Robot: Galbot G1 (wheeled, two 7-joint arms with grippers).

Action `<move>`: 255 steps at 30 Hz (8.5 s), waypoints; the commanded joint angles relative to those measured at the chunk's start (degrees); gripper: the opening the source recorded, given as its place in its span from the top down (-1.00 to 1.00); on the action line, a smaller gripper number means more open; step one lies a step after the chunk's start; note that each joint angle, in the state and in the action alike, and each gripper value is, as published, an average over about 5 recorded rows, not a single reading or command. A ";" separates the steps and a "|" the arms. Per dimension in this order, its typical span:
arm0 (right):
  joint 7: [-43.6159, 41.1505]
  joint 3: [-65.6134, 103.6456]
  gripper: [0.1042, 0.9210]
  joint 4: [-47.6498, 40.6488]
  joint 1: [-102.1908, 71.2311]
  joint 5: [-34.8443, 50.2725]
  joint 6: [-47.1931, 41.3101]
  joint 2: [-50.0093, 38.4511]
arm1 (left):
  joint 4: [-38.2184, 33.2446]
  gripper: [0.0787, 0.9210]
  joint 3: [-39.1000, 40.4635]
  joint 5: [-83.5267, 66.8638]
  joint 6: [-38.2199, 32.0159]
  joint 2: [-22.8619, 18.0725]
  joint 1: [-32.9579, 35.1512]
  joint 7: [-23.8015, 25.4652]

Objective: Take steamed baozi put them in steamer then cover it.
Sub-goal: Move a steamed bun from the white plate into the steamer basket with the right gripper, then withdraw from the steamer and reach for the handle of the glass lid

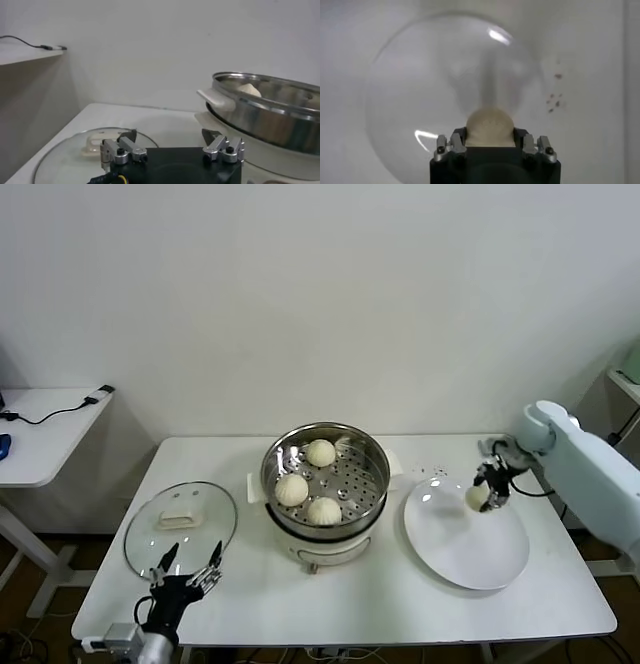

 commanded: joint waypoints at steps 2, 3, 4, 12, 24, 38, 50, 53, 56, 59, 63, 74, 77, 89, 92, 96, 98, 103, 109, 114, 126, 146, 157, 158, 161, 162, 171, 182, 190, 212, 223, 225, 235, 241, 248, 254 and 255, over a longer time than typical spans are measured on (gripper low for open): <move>-3.45 -29.65 -0.26 1.21 33.81 24.02 -7.10 9.79 | -1.61 -0.77 -0.65 1.73 -0.29 -0.05 -0.97 -0.44; -3.52 -30.84 -0.26 1.02 35.11 24.87 -7.36 10.86 | -1.71 -0.77 -0.74 1.70 -0.27 -0.01 -1.04 -0.45; -3.57 -31.99 -0.26 0.72 36.27 25.75 -7.66 12.09 | -1.80 -0.77 -0.79 1.66 -0.23 0.03 -1.13 -0.46; -3.70 -36.70 -0.26 -1.91 39.45 29.33 -9.00 21.46 | -1.95 -0.77 -0.54 1.42 -0.02 0.02 -1.75 -0.49; -3.31 -38.00 -0.26 -2.93 34.03 27.60 -9.87 27.42 | -2.11 -0.77 -0.84 0.71 -0.01 -0.11 -1.85 -0.59; -0.94 -34.88 -0.26 -1.76 24.71 21.79 -10.36 26.64 | -2.03 -0.77 -0.93 0.40 0.03 -0.27 -1.99 -0.61; 0.75 -32.90 -0.26 -2.10 21.02 18.27 -10.87 26.47 | -1.79 -0.77 -0.69 0.42 -0.07 -0.47 -2.03 -0.63; 1.03 -32.56 -0.26 -2.33 20.51 17.65 -10.87 26.56 | -1.74 -0.77 -0.76 0.36 -0.09 -0.44 -2.05 -0.62; 1.17 -32.32 -0.26 -2.37 20.20 17.32 -10.89 26.54 | -1.68 -0.77 -0.78 0.33 -0.09 -0.39 -2.06 -0.62; 1.32 -32.17 -0.26 -2.33 19.98 17.14 -10.91 26.43 | -1.62 -0.77 -0.73 0.33 -0.09 -0.38 -2.06 -0.62; 1.53 -31.66 -0.27 -2.43 19.52 16.39 -10.86 26.40 | -1.51 -0.77 -0.72 0.38 -0.12 -0.35 -2.09 -0.62; 1.60 -30.51 -0.31 -2.14 19.72 16.82 -11.23 25.88 | -1.45 -0.77 -0.74 0.45 -0.10 -0.33 -2.08 -0.61; 1.47 -30.20 -0.46 -1.66 20.56 17.40 -11.47 25.13 | -1.43 -0.77 -0.72 0.48 -0.07 -0.30 -2.07 -0.59; 1.89 -17.79 -0.76 3.02 25.05 21.34 -12.44 12.80 | -0.97 -0.77 -0.54 0.25 0.26 -0.05 -2.44 -0.48; 4.62 -9.74 -0.76 4.58 23.49 22.59 -14.01 9.08 | -0.98 -0.77 -0.50 -1.09 0.30 -0.05 -2.78 -1.20; 12.47 0.57 -0.76 8.86 18.31 26.21 -16.16 3.77 | -1.53 -0.77 -0.49 -3.11 0.22 -0.13 -3.35 -2.53; 16.53 6.28 -0.76 11.19 14.05 27.40 -15.71 1.25 | -1.71 -0.77 -0.52 -3.46 0.10 0.00 -3.54 -2.78; 30.07 23.09 -0.76 18.67 -2.01 32.25 -12.50 -4.69 | -1.97 -0.77 -0.41 -5.43 -0.54 0.01 -4.06 -3.44; 48.17 40.14 -0.76 25.01 -22.95 39.92 -3.35 -6.00 | -1.03 -0.77 0.52 -4.48 -3.69 0.09 -4.26 -3.41; 56.69 56.01 -0.76 29.82 -39.62 41.18 3.85 1.59 | -0.48 -0.77 0.32 -1.73 -6.29 0.34 -3.84 -2.39; 69.87 74.48 -0.76 35.80 -66.94 46.74 23.74 21.26 | 2.54 -0.77 -0.04 1.65 -10.29 0.66 -5.22 -3.56; 74.33 77.08 -0.76 38.36 -79.74 52.50 28.12 28.76 | 24.74 -0.77 2.33 88.03 -8.21 10.84 -13.86 -32.36; 73.83 75.95 -0.76 37.66 -78.73 52.05 28.21 28.50 | 24.88 -0.77 0.61 87.04 -17.24 14.78 -14.78 -18.98; 73.82 75.93 -0.76 37.57 -78.63 52.03 28.20 28.43 | 25.41 -0.77 0.63 86.89 -17.62 14.86 -14.86 -18.11; 73.79 75.86 -0.76 37.34 -78.28 51.93 28.13 28.28 | 26.83 -0.77 0.90 86.93 -18.91 15.09 -15.28 -15.40; 73.79 75.83 -0.76 37.30 -78.19 51.88 28.11 28.25 | 27.37 -0.77 1.00 86.98 -18.97 15.03 -15.66 -15.02; 73.56 76.01 -0.76 37.06 -78.37 51.27 28.27 28.16 | 32.19 -0.77 0.71 88.99 -15.77 14.48 -20.21 -14.51; 73.60 76.57 -0.76 36.27 -77.68 51.26 28.20 28.24 | 34.43 -0.77 0.34 90.90 -14.76 14.48 -21.57 -14.26; 73.61 76.52 -0.76 36.12 -77.79 50.94 28.30 28.54 | 36.19 -0.77 1.14 90.87 -13.14 14.21 -24.67 -14.33; 73.56 77.26 -0.76 35.33 -78.60 50.69 29.01 28.99 | 43.79 -0.77 3.06 88.24 -7.77 13.85 -31.29 -17.05; 73.46 77.68 -0.76 35.30 -78.97 50.81 29.08 28.95 | 47.95 -0.77 4.26 84.88 -5.83 12.81 -34.62 -22.18; 73.44 77.56 -0.76 35.28 -78.92 50.79 29.09 29.06 | 48.12 -0.77 4.42 84.57 -5.78 12.68 -34.96 -22.33; 73.38 77.30 -0.76 35.15 -78.98 50.73 29.30 29.17 | 48.86 -0.77 4.67 84.73 -7.23 12.68 -35.27 -23.82; 73.37 77.27 -0.76 35.17 -78.98 50.71 29.30 29.16 | 49.07 -0.55 4.43 85.36 -8.15 12.86 -34.53 -23.70; 73.27 76.75 -0.76 35.16 -79.00 50.68 29.33 29.19 | 46.57 -0.08 4.32 84.66 -6.44 12.80 -32.73 -22.97; 73.18 76.34 -0.76 35.56 -79.01 50.71 29.08 29.01 | 38.97 0.33 4.37 82.74 -0.60 12.13 -29.82 -19.06; 73.18 76.35 -0.76 35.77 -78.98 50.71 28.96 29.00 | 37.28 0.39 4.37 82.30 0.63 12.05 -29.31 -18.14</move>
